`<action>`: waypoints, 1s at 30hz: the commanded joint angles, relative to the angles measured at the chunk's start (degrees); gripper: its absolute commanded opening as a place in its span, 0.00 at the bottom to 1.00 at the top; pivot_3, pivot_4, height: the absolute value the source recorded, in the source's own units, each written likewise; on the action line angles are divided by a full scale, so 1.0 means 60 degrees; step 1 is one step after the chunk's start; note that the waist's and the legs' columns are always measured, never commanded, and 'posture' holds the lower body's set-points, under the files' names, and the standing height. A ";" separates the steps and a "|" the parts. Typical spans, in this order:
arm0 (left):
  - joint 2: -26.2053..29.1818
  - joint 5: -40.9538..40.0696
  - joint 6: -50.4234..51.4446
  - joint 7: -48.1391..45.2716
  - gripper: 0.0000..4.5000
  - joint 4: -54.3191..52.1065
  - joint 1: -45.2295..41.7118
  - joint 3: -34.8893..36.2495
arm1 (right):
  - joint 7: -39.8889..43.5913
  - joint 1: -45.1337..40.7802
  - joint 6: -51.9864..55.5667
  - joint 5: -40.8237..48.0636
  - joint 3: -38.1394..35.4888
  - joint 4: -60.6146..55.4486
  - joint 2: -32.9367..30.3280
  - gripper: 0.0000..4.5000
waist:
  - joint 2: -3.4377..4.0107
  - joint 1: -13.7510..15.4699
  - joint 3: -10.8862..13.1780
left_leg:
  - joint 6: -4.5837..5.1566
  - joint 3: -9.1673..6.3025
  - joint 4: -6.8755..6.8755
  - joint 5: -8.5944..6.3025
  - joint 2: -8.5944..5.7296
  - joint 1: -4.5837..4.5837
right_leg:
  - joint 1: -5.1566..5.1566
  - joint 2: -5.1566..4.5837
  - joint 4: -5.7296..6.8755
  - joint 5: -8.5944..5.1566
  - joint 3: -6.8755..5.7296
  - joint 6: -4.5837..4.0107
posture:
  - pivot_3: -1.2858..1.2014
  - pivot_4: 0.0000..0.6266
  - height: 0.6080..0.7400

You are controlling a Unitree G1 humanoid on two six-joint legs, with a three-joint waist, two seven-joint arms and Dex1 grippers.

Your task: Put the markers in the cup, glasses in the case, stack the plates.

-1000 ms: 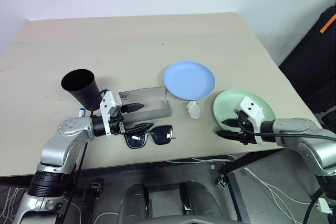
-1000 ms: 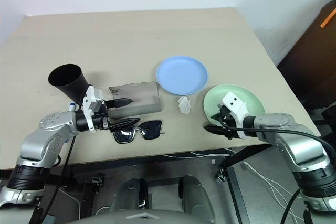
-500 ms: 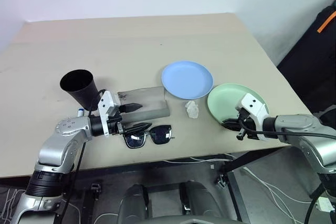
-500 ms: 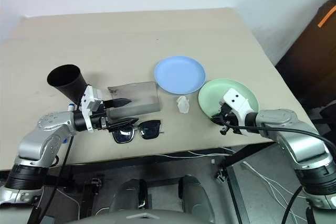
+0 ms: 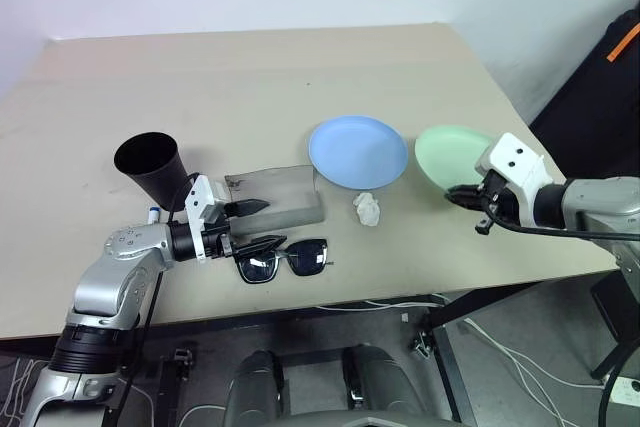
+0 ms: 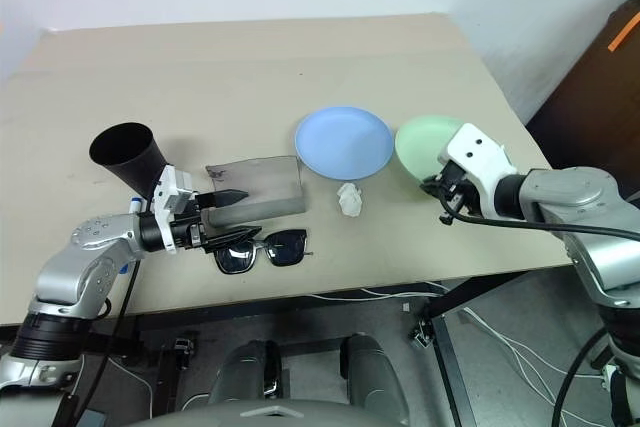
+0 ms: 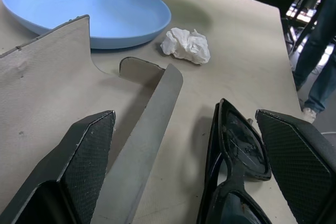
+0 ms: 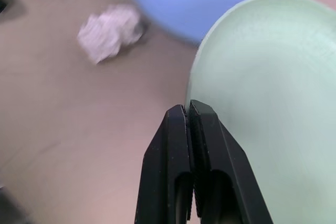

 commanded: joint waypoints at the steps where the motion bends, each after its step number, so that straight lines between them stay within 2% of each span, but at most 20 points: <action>1: 0.0012 -0.0058 -0.0152 0.0039 1.00 -0.0081 -0.0169 0.0285 | -0.0123 -0.0767 -0.1219 -0.0302 0.0385 0.0001 0.0774 0.01 | 0.0000 -0.0031 0.0000 | 0.0000 0.0001 -0.0001 0.0000 0.0000 0.0000 | -0.0002 0.0001 0.0001 0.0000 0.0001 0.0000 | 0.52 0.24 0.89; 6: 0.0110 -0.0095 -0.0049 0.0146 1.00 -0.0254 -0.0157 0.0391 | 0.0134 -0.1581 -0.2503 -0.0997 0.1595 0.1483 0.2103 0.01 | 0.0000 0.0006 0.0000 | 0.0001 0.0004 0.0001 0.0001 0.0001 -0.0002 | 0.0001 0.0004 0.0004 0.0001 -0.0002 0.0001 | 0.52 0.24 0.89; 12: 0.0135 -0.0112 0.0126 0.0278 1.00 -0.0490 -0.0142 0.0393 | 0.0438 -0.2822 -0.4282 -0.2244 0.2862 0.4233 0.3465 0.01 | 0.0003 0.0014 0.0004 | 0.0003 0.0008 0.0009 0.0002 -0.0003 -0.0010 | -0.0002 0.0002 0.0007 0.0002 -0.0002 0.0003 | 0.52 0.24 0.89; 19: 0.0113 -0.0123 0.0343 0.0572 1.00 -0.0850 0.0007 0.0458 | 0.1026 -0.3268 -0.4830 -0.2681 0.3272 0.5239 0.4242 0.01 | 0.0004 0.0032 0.0004 | 0.0003 0.0008 0.0003 0.0002 -0.0001 -0.0011 | -0.0003 0.0006 0.0014 0.0012 -0.0004 0.0037 | 0.52 0.24 0.89; 23: 0.0097 -0.0096 0.0303 0.0596 1.00 -0.0852 0.0087 0.0470 | 0.0844 -0.3367 -0.5187 -0.3084 0.3306 0.5729 0.4575 0.01 | 0.0005 0.0027 0.0004 | 0.0002 0.0008 0.0007 0.0002 -0.0001 -0.0008 | -0.0003 0.0006 0.0023 0.0012 -0.0004 0.0037 | 0.52 0.24 0.89; 24: 0.0084 -0.0092 0.0287 0.0608 1.00 -0.0835 0.0084 0.0468 | 0.0740 -0.3415 -0.5270 -0.3188 0.3274 0.5878 0.4656 0.11 | 0.0005 0.0025 0.0004 | 0.0002 0.0008 0.0007 0.0002 -0.0001 -0.0005 | -0.0001 0.0006 0.0024 0.0012 -0.0004 0.0037 | 0.52 0.24 0.89; 27: 0.0036 -0.0044 0.0154 0.0589 1.00 -0.0710 0.0080 0.0420 | 0.0605 -0.3550 -0.5556 -0.3334 0.3093 0.6156 0.4791 0.28 | 0.0005 0.0019 0.0004 | 0.0002 0.0009 0.0011 0.0002 -0.0002 -0.0005 | -0.0001 0.0005 0.0026 0.0004 -0.0004 0.0020 | 0.52 0.24 0.89; 30: 0.0003 -0.0011 0.0072 0.0564 1.00 -0.0628 0.0071 0.0380 | 0.0619 -0.3606 -0.5512 -0.3303 0.2900 0.6074 0.4775 0.51 | 0.0005 0.0021 0.0005 | 0.0002 0.0009 0.0009 0.0002 -0.0001 -0.0006 | -0.0003 0.0004 0.0025 0.0006 -0.0003 0.0024 | 0.52 0.24 0.89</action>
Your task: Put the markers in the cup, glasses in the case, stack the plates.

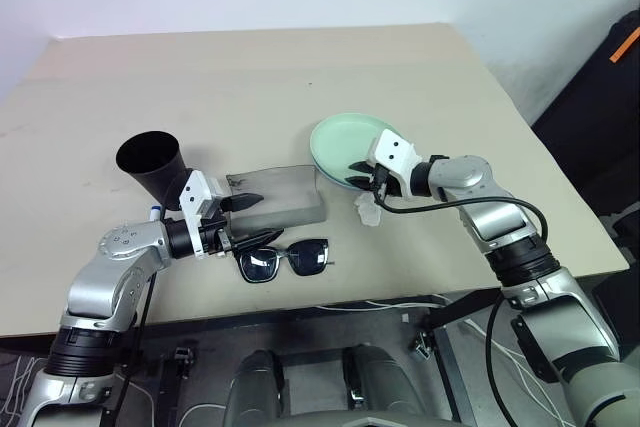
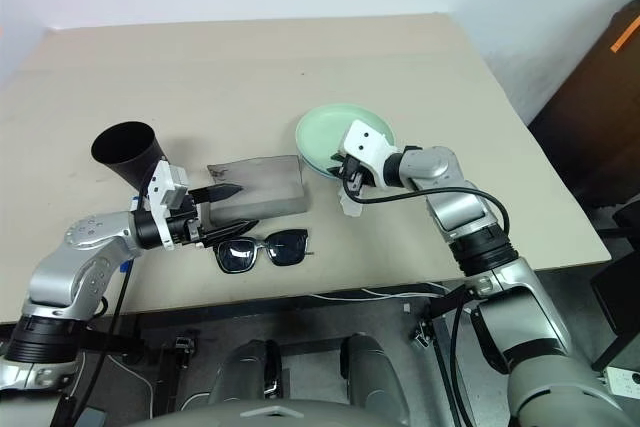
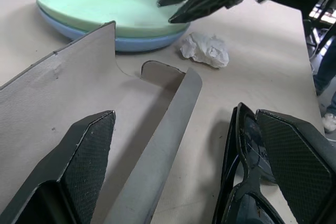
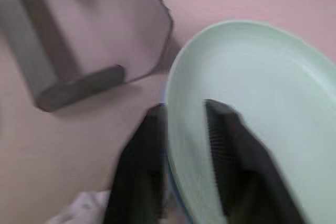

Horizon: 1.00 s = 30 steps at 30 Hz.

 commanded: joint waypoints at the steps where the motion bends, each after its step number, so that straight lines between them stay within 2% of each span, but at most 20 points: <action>1: -0.0030 -0.0010 -0.0284 -0.0080 1.00 -0.0077 -0.0062 0.0120 | 0.0063 -0.0322 -0.0009 0.0097 -0.0505 -0.0361 -0.0093 0.59 | 0.0000 0.0003 0.0000 | 0.0000 0.0000 -0.0001 0.0000 0.0000 0.0000 | 0.0000 0.0000 0.0000 0.0006 0.0000 0.0010 | 0.52 0.24 0.89; 4: -0.0026 -0.0005 -0.0320 -0.0101 1.00 -0.0035 -0.0101 0.0110 | 0.0365 -0.0152 0.0934 0.0588 -0.0932 -0.1051 -0.0349 0.81 | 0.0001 0.0016 0.0001 | 0.0000 -0.0001 -0.0002 0.0000 0.0000 0.0000 | 0.0000 0.0000 0.0000 0.0007 0.0000 0.0012 | 0.52 0.24 0.89; 5: -0.0014 0.0005 -0.0337 -0.0110 1.00 -0.0010 -0.0120 0.0116 | 0.0701 0.0075 0.1254 0.0886 -0.1063 -0.1482 -0.0579 0.86 | 0.0001 0.0031 0.0001 | 0.0000 0.0000 -0.0001 0.0000 0.0000 -0.0001 | 0.0000 -0.0001 0.0000 0.0007 -0.0001 0.0012 | 0.52 0.24 0.89; 6: -0.0001 0.0007 -0.0346 -0.0119 1.00 0.0008 -0.0135 0.0126 | 0.1092 0.0372 0.1536 0.1176 -0.1142 -0.1964 -0.0858 0.95 | 0.0001 0.0048 0.0000 | 0.0000 -0.0001 -0.0001 0.0000 0.0000 -0.0001 | 0.0000 -0.0002 0.0000 0.0007 0.0000 0.0012 | 0.52 0.24 0.89; 7: 0.0009 0.0001 -0.0349 -0.0121 1.00 0.0016 -0.0145 0.0143 | 0.1472 0.0702 0.1742 0.1421 -0.1176 -0.2451 -0.1153 0.99 | 0.0000 0.0090 0.0000 | 0.0000 -0.0001 -0.0002 0.0000 0.0000 0.0000 | 0.0001 -0.0002 -0.0002 0.0006 -0.0001 0.0012 | 0.52 0.24 0.89; 11: 0.0030 -0.0070 -0.0305 -0.0041 1.00 -0.0031 -0.0100 0.0276 | 0.1624 0.1738 0.3070 0.2151 -0.1548 -0.3771 -0.1747 0.99 | 0.0000 0.0190 0.0000 | 0.0000 -0.0001 -0.0007 -0.0001 0.0000 0.0001 | 0.0002 -0.0004 -0.0006 -0.0008 -0.0002 -0.0012 | 0.52 0.24 0.89; 16: 0.0063 -0.0078 -0.0298 -0.0040 1.00 -0.0026 -0.0042 0.0323 | 0.0998 0.2447 0.4403 0.2681 -0.1952 -0.4362 -0.1691 0.99 | 0.0000 0.0200 0.0000 | 0.0000 -0.0001 0.0006 0.0000 0.0002 0.0011 | 0.0003 -0.0003 0.0004 -0.0003 0.0002 -0.0021 | 0.52 0.24 0.89; 21: 0.0075 -0.0046 -0.0309 -0.0123 1.00 0.0073 -0.0121 0.0246 | -0.0026 0.2456 0.4892 0.2456 -0.1755 -0.3885 -0.1125 0.99 | 0.0000 0.0205 -0.0001 | 0.0000 0.0000 0.0008 -0.0001 0.0000 0.0006 | 0.0005 -0.0008 -0.0003 -0.0004 0.0002 -0.0023 | 0.52 0.24 0.89; 29: 0.0018 0.0069 -0.0467 -0.0240 1.00 0.0249 -0.0213 0.0160 | -0.0706 0.1883 0.4631 0.1913 -0.1317 -0.2457 -0.0482 0.99 | 0.0000 0.0209 0.0000 | 0.0000 0.0001 0.0007 0.0000 0.0000 0.0005 | 0.0003 -0.0003 -0.0002 -0.0004 0.0002 -0.0021 | 0.52 0.24 0.89; 30: 0.0005 0.0069 -0.0465 -0.0226 1.00 0.0219 -0.0203 0.0152 | -0.0814 0.1858 0.4506 0.1787 -0.1272 -0.2350 -0.0435 0.96 | 0.0000 0.0211 0.0000 | 0.0000 0.0001 0.0006 0.0000 0.0000 0.0004 | 0.0003 -0.0003 -0.0002 -0.0004 0.0002 -0.0021 | 0.52 0.24 0.89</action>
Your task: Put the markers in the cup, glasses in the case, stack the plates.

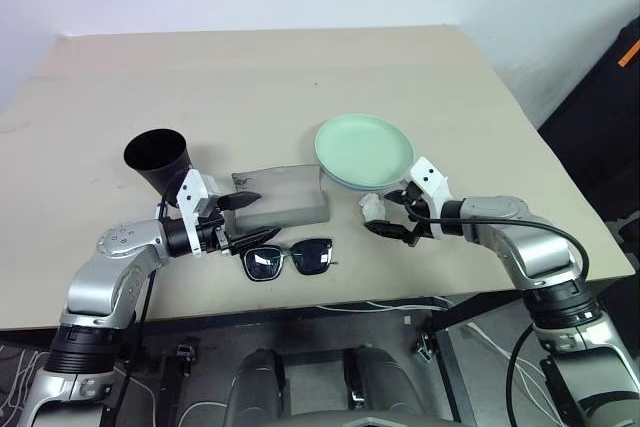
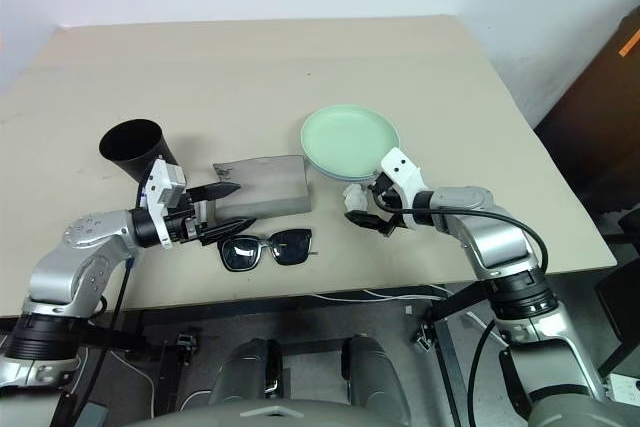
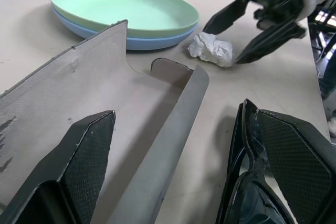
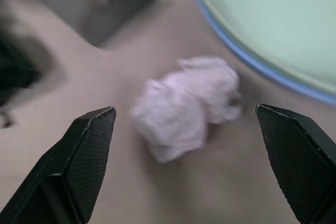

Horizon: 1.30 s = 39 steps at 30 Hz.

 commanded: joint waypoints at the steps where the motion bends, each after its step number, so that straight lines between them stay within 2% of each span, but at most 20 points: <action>1: 0.0002 0.0035 -0.0239 -0.0013 1.00 -0.0188 -0.0053 0.0099 | -0.0266 -0.0372 -0.0381 -0.0278 0.0012 0.0203 0.0138 0.91 | 0.0000 0.0004 0.0000 | 0.0000 -0.0001 -0.0002 0.0000 0.0001 0.0000 | 0.0000 0.0001 0.0000 0.0000 0.0000 0.0001 | 0.52 0.24 0.89; 4: 0.0026 0.0057 -0.0244 0.0036 1.00 -0.0235 -0.0027 0.0090 | -0.0241 -0.0405 -0.0364 -0.0260 -0.0050 0.0240 0.0120 0.72 | 0.0000 0.0007 0.0000 | 0.0000 -0.0001 -0.0004 0.0000 0.0001 0.0000 | -0.0002 0.0002 0.0000 -0.0001 -0.0001 0.0002 | 0.52 0.24 0.89; 12: 0.0121 -0.0059 -0.0138 0.0136 1.00 -0.0368 0.0065 0.0354 | 0.0455 -0.0147 -0.0001 0.0396 -0.0474 -0.0850 -0.0413 0.08 | 0.0000 0.0014 0.0000 | 0.0000 -0.0001 -0.0004 0.0000 0.0001 -0.0001 | -0.0001 0.0001 -0.0001 -0.0001 -0.0001 0.0002 | 0.52 0.24 0.89; 13: 0.0142 -0.0087 -0.0123 0.0146 1.00 -0.0393 0.0107 0.0398 | 0.0533 -0.0129 0.0074 0.0560 -0.0591 -0.1020 -0.0449 0.02 | 0.0000 0.0018 0.0000 | 0.0000 0.0000 -0.0006 0.0000 0.0001 -0.0001 | -0.0002 0.0001 -0.0001 -0.0002 -0.0001 0.0003 | 0.52 0.24 0.89; 14: 0.0177 -0.0100 -0.0109 0.0169 1.00 -0.0424 0.0169 0.0453 | 0.0630 -0.0170 0.0214 0.0854 -0.0814 -0.1216 -0.0456 0.01 | 0.0000 0.0003 0.0000 | 0.0000 -0.0001 -0.0008 0.0000 0.0001 -0.0002 | -0.0002 0.0001 -0.0002 -0.0002 -0.0001 0.0003 | 0.52 0.24 0.89; 18: 0.0306 -0.0205 -0.0017 0.0242 1.00 -0.0608 0.0477 0.0742 | 0.0665 -0.0799 0.0511 0.1775 -0.1674 -0.1440 -0.0303 0.01 | 0.0001 -0.0022 0.0001 | 0.0000 -0.0002 -0.0009 0.0000 0.0005 0.0001 | -0.0003 0.0004 0.0000 -0.0002 -0.0001 0.0003 | 0.52 0.24 0.89; 22: 0.0420 -0.0368 0.0193 0.0332 1.00 -0.0930 0.0858 0.0996 | 0.0303 -0.1807 -0.0147 0.1603 -0.1794 -0.0340 0.0097 0.01 | 0.0002 -0.0020 0.0001 | 0.0000 -0.0001 -0.0006 0.0000 0.0005 0.0004 | -0.0002 0.0001 0.0001 -0.0001 -0.0001 0.0000 | 0.52 0.24 0.89; 29: 0.0682 -0.0626 0.0568 0.0552 1.00 -0.1652 0.1721 0.1570 | -0.0756 -0.3932 -0.2203 -0.0566 -0.0608 0.4546 0.1004 0.01 | 0.0006 -0.0026 0.0004 | 0.0000 0.0007 -0.0012 0.0000 0.0003 -0.0004 | -0.0011 -0.0003 -0.0007 -0.0002 0.0001 -0.0002 | 0.52 0.24 0.89; 30: 0.0703 -0.0633 0.0575 0.0583 1.00 -0.1722 0.1824 0.1627 | -0.0762 -0.4139 -0.2332 -0.0645 -0.0605 0.4990 0.1119 0.13 | 0.0010 -0.0022 0.0006 | 0.0000 0.0007 -0.0014 0.0000 0.0003 -0.0007 | -0.0015 -0.0003 -0.0006 -0.0002 0.0001 -0.0002 | 0.52 0.24 0.89; 31: 0.0717 -0.0653 0.0597 0.0634 1.00 -0.1801 0.1949 0.1707 | -0.0747 -0.4333 -0.2363 -0.0685 -0.0613 0.5358 0.1235 0.16 | 0.0016 -0.0023 0.0010 | 0.0000 0.0009 -0.0019 0.0000 0.0003 -0.0009 | -0.0019 -0.0003 -0.0007 -0.0002 0.0003 -0.0002 | 0.52 0.24 0.89; 34: 0.0711 -0.0638 0.0492 0.0733 1.00 -0.1992 0.2379 0.1969 | -0.0831 -0.4786 -0.2532 -0.0923 -0.0611 0.6268 0.1507 0.38 | 0.0020 -0.0028 0.0013 | 0.0000 0.0011 -0.0024 0.0000 0.0003 -0.0015 | -0.0024 -0.0003 -0.0006 -0.0002 0.0003 0.0000 | 0.52 0.24 0.89; 39: 0.0709 -0.0767 0.0426 0.0825 1.00 -0.2291 0.3106 0.2479 | -0.0289 -0.5026 -0.2492 -0.0781 -0.0750 0.6194 0.1624 0.77 | 0.0023 -0.0033 0.0014 | -0.0001 0.0011 -0.0027 -0.0001 0.0007 -0.0013 | -0.0025 -0.0002 -0.0006 -0.0002 0.0002 0.0000 | 0.52 0.24 0.89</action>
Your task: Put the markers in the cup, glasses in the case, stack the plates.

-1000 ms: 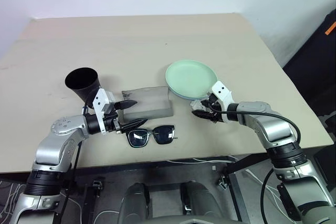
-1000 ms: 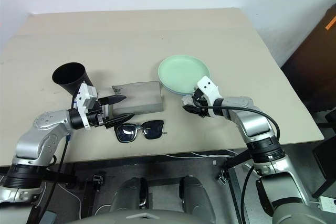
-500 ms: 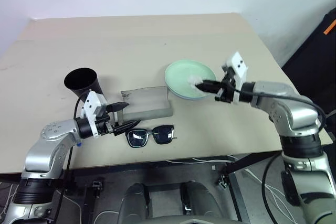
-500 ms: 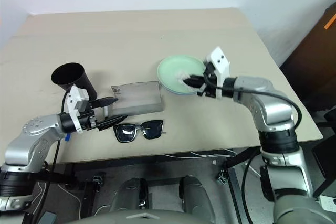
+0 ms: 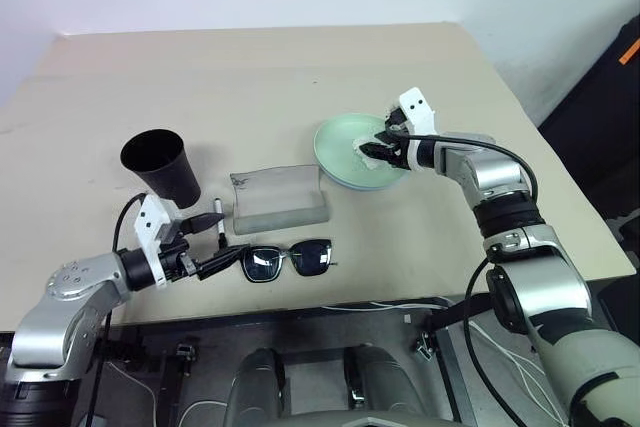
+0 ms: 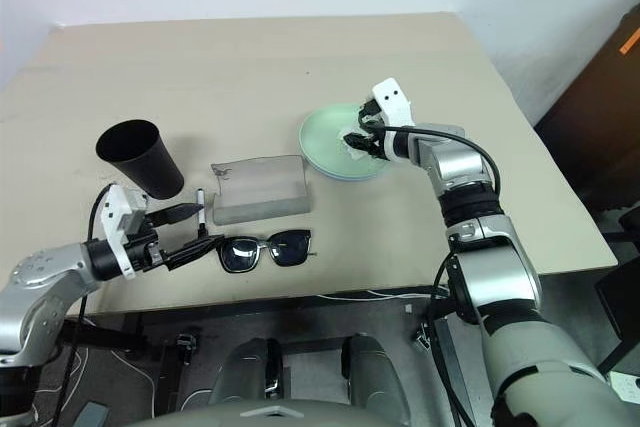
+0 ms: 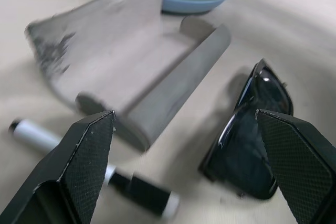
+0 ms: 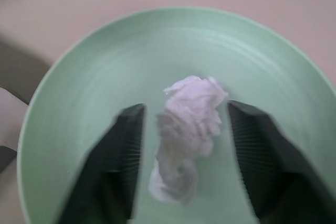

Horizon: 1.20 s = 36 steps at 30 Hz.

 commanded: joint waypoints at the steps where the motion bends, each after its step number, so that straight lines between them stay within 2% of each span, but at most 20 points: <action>1: 0.0122 -0.0211 -0.0158 0.0052 1.00 -0.0478 0.0353 0.0607 | 0.0425 -0.0442 0.0102 0.0263 -0.0293 -0.0369 0.0043 0.84 | 0.0001 -0.0004 0.0001 | 0.0000 0.0001 0.0000 0.0000 0.0000 0.0000 | 0.0000 -0.0001 0.0000 0.0000 0.0000 0.0000 | 0.52 0.24 0.89; 3: 0.0145 -0.0162 -0.0278 0.0021 1.00 -0.0588 0.0672 0.0769 | 0.0942 -0.0451 0.0819 0.0715 -0.0404 -0.0909 0.0043 1.00 | 0.0001 -0.0006 0.0001 | -0.0001 0.0001 0.0000 0.0000 0.0001 0.0003 | 0.0001 -0.0002 0.0000 0.0000 0.0000 -0.0001 | 0.52 0.24 0.89; 6: 0.0181 -0.0226 -0.0415 -0.0089 1.00 -0.0766 0.1284 0.1244 | 0.1970 -0.0424 0.2522 0.1715 -0.0388 -0.2156 -0.0014 1.00 | 0.0002 -0.0013 0.0001 | -0.0002 0.0003 -0.0006 -0.0001 0.0003 0.0001 | -0.0003 -0.0011 -0.0002 -0.0001 0.0001 -0.0003 | 0.52 0.24 0.89; 9: 0.0200 -0.0282 -0.0520 -0.0178 1.00 -0.0763 0.1770 0.1719 | 0.3068 -0.0249 0.3330 0.2296 0.0237 -0.3450 -0.0103 1.00 | 0.0005 -0.0048 0.0003 | -0.0003 0.0003 -0.0019 -0.0002 0.0008 -0.0001 | -0.0013 -0.0017 -0.0003 -0.0001 0.0002 -0.0005 | 0.52 0.24 0.89; 17: -0.0098 -0.0766 -0.0723 -0.0273 1.00 -0.1305 0.2331 0.2123 | 0.5376 -0.0528 0.3744 0.2334 0.2627 -0.4218 -0.0047 1.00 | 0.0004 -0.0210 0.0000 | -0.0010 -0.0008 -0.0012 -0.0007 0.0011 0.0000 | -0.0011 -0.0058 -0.0006 -0.0002 -0.0002 -0.0014 | 0.52 0.24 0.89; 21: -0.0064 -0.0951 -0.0728 -0.0284 1.00 -0.1579 0.2471 0.2358 | 0.6272 -0.0698 0.3698 0.2228 0.3513 -0.4163 0.0095 1.00 | 0.0005 -0.0226 0.0001 | -0.0009 -0.0008 -0.0024 -0.0008 0.0014 -0.0001 | -0.0015 -0.0052 -0.0014 -0.0002 -0.0001 -0.0015 | 0.52 0.24 0.89; 25: -0.0168 -0.1253 -0.0983 -0.0357 1.00 -0.1727 0.2465 0.2679 | 0.6740 -0.0923 0.3657 0.2192 0.3903 -0.3882 0.0372 1.00 | 0.0005 -0.0232 0.0001 | -0.0009 -0.0010 -0.0034 -0.0008 0.0021 -0.0002 | -0.0028 -0.0039 -0.0013 -0.0003 -0.0002 -0.0017 | 0.52 0.24 0.89; 36: -0.0154 -0.1186 -0.1093 -0.0238 1.00 -0.2129 0.3055 0.2886 | 0.7157 -0.1601 0.2489 0.0929 0.4978 -0.1771 0.1606 1.00 | 0.0002 -0.0391 -0.0001 | -0.0037 -0.0004 -0.0035 -0.0024 0.0015 -0.0020 | -0.0080 -0.0058 -0.0018 -0.0003 0.0003 -0.0020 | 0.52 0.24 0.89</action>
